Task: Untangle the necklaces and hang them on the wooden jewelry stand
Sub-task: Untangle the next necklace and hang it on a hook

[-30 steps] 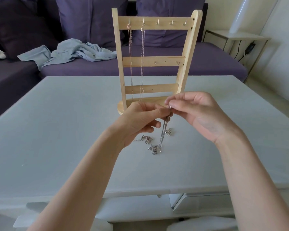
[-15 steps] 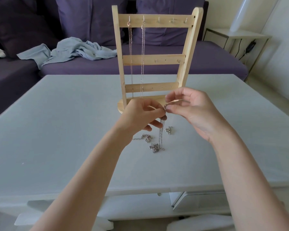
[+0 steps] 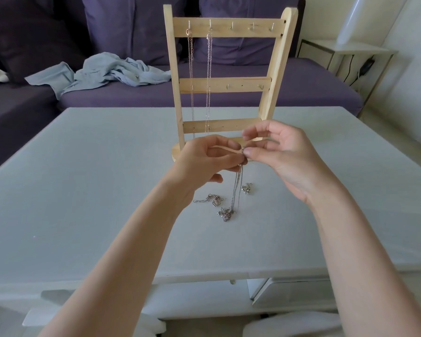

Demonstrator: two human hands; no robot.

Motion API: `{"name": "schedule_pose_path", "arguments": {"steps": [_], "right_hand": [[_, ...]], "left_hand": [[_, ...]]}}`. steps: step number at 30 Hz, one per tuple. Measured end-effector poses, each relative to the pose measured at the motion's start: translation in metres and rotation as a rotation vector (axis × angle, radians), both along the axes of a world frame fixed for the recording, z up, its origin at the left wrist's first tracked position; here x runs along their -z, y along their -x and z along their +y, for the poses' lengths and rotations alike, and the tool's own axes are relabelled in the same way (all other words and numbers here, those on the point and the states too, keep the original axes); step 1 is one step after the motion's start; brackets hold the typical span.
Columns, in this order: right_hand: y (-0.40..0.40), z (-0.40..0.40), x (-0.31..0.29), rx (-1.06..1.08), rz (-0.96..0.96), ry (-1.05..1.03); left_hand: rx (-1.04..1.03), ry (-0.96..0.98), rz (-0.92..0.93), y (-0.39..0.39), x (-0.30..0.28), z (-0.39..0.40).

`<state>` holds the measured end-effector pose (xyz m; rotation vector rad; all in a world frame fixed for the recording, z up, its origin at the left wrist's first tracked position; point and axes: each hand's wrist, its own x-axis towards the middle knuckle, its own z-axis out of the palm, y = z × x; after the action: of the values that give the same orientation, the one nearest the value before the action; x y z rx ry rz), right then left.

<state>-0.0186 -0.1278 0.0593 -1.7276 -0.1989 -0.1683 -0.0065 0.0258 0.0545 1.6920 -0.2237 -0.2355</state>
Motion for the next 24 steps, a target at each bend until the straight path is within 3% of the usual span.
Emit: {"name": "schedule_pose_path", "arguments": {"steps": [9, 24], "right_hand": [[0.001, 0.004, 0.001, 0.051, 0.029, 0.130], [0.003, -0.001, -0.002, -0.044, 0.043, 0.102]], "left_hand": [[-0.011, -0.117, -0.038, -0.004, 0.006, -0.002], [0.094, -0.041, 0.099, -0.006, 0.001, 0.014]]}}
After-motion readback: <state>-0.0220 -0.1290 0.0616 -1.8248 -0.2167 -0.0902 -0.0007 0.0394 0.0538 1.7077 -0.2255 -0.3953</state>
